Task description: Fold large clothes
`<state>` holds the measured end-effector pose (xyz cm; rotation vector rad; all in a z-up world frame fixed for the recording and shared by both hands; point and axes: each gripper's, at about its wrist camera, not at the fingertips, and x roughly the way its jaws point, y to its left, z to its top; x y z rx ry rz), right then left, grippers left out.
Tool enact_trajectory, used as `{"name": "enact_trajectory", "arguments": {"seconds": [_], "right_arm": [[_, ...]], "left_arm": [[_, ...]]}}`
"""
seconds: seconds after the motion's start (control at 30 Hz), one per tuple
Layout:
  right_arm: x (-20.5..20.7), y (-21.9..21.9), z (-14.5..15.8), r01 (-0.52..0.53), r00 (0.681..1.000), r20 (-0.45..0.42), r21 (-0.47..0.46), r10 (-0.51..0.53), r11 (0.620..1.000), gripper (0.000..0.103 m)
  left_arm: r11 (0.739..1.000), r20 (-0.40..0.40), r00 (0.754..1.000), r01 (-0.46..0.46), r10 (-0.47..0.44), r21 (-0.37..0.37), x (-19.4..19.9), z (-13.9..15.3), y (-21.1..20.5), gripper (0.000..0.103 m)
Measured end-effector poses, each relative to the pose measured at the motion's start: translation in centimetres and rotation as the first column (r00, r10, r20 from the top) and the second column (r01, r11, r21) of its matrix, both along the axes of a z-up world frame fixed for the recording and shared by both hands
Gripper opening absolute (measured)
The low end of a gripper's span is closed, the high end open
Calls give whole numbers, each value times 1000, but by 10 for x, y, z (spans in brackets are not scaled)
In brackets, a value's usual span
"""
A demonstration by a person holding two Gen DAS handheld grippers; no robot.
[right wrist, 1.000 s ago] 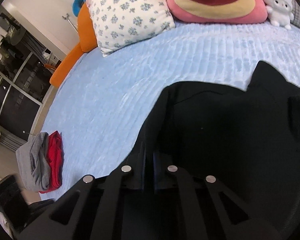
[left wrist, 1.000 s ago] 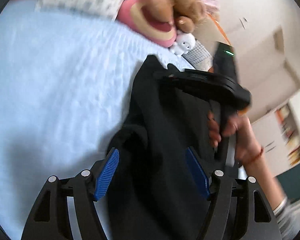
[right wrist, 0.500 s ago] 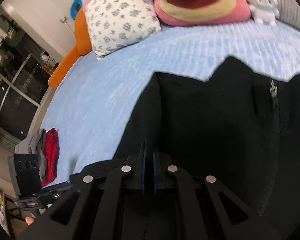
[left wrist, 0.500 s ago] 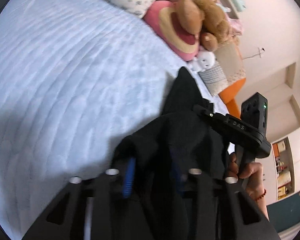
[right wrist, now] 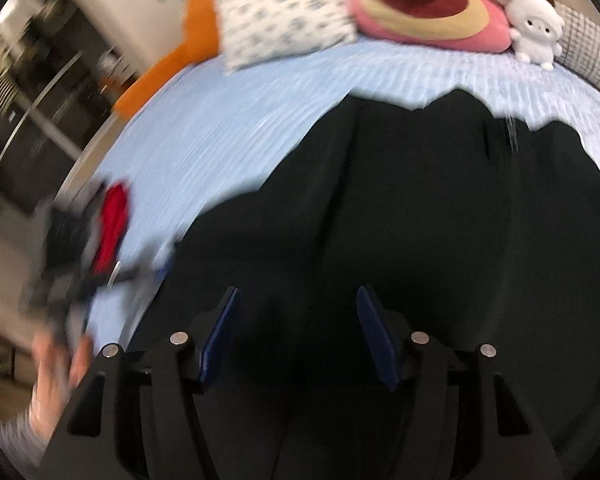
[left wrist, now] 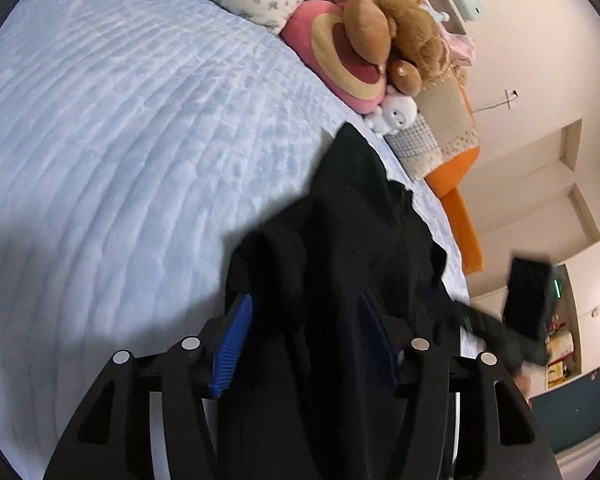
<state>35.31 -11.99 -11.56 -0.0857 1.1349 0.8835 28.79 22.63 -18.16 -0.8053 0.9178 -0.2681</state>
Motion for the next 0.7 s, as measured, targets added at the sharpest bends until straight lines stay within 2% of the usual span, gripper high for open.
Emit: {"name": "enact_trajectory", "arguments": {"seconds": [0.1,0.27,0.37,0.43,0.5,0.53,0.63,0.7], "right_arm": [[-77,-35,4,-63,998,-28,-14,62,998,60],[-172,-80,-16,-78,992,-108,-66,70,995,60],[-207,-84,-36,-97,984,-160,-102,79,990,60],[-219,-80,-43,-116,979,-178,-91,98,989,60],[-228,-73,-44,-139,977,-173,-71,125,988,48],[-228,-69,-44,-147,974,-182,-66,133,987,28],[-233,-64,-36,-149,976,-169,-49,139,988,20],[-237,-64,-29,-146,979,-146,-40,139,988,20]], "left_arm": [[1000,1,1000,12,-12,-17,-18,1,-6,68],[998,-15,999,32,-33,-54,-48,-2,-17,68],[992,-26,997,76,-79,-98,-67,-6,-35,69],[986,-35,993,105,-110,-128,-76,-10,-48,69],[987,-36,993,111,-116,-112,-82,-10,-56,69],[988,-36,992,114,-118,-101,-84,-10,-60,69],[987,-32,992,120,-125,-111,-86,-8,-63,64],[984,-25,991,131,-135,-121,-87,-4,-65,50]]}}
